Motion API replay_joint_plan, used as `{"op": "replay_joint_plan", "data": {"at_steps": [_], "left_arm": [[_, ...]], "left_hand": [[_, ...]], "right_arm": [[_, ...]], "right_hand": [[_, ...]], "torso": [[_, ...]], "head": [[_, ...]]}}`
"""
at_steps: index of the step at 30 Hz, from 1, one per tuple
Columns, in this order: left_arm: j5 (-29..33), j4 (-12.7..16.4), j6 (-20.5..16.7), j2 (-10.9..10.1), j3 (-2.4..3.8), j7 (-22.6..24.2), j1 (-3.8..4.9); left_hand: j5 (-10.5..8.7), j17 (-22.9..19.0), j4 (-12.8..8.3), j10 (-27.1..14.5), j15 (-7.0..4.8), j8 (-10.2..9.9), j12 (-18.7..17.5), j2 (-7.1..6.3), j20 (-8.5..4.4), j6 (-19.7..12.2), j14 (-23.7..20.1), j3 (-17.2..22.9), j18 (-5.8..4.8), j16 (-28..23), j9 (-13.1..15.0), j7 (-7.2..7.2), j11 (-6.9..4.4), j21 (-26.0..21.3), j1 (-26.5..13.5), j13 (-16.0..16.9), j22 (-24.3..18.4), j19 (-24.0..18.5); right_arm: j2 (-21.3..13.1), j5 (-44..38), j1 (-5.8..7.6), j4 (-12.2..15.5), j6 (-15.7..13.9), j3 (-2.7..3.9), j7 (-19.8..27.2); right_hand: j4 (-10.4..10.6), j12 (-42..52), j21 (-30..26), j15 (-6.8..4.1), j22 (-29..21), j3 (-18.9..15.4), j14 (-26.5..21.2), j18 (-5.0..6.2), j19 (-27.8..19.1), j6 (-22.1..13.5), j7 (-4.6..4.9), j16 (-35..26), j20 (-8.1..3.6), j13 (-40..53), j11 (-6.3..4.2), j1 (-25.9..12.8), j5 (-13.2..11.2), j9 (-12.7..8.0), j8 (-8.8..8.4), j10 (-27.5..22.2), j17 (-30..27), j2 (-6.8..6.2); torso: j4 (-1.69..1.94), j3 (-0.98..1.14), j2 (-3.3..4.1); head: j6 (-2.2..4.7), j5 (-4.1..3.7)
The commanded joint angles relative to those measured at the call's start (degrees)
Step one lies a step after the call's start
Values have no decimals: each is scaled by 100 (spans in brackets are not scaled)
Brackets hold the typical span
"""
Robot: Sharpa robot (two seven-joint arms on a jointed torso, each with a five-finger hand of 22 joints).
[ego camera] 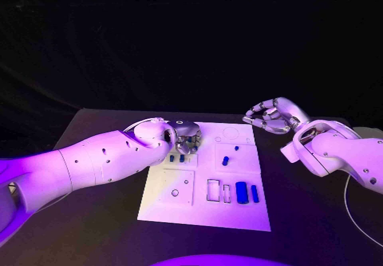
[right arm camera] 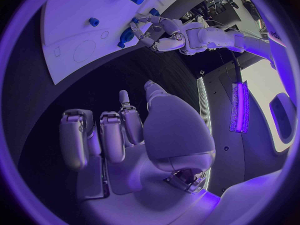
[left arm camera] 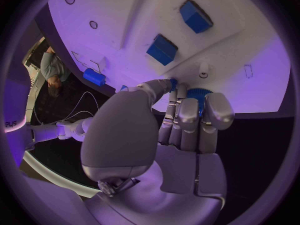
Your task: Assemble the parts on the task board
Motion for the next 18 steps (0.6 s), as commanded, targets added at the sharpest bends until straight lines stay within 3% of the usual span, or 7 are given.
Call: {"op": "replay_joint_plan", "data": {"at_steps": [1, 18], "left_arm": [[46, -15, 128, 35, -9, 43, -27], [142, -67, 32, 28, -9, 57, -76]], "left_hand": [[-36, -27, -11, 59, -25, -31, -97, 54, -31, 76, 39, 57, -50, 33, -12, -3, -23, 2, -5, -64, -20, 7], [-101, -135, -71, 315, 10, -165, -459, 30, 1, 208, 65, 127, -51, 37, -55, 54, 24, 8, -122, -224, -16, -23]], "right_arm": [[8, -49, -4, 2, 49, 0, 27], [-2, -67, -4, 12, 41, 0, 9]], "right_hand": [[-14, 0, -29, -54, 1125, 20, 393, 31, 257, -17, -18, -35, -29, 482, -10, 39, 27, 3, 39, -4, 577, 1], [-9, 8, -23, -55, 1129, 20, 395, 29, 261, -5, -22, -32, -30, 489, -12, 37, 32, 6, 48, 4, 585, 5]], "torso": [[-4, 0, 4], [0, 0, -9]], "head": [[-9, 2], [-12, 2]]}}
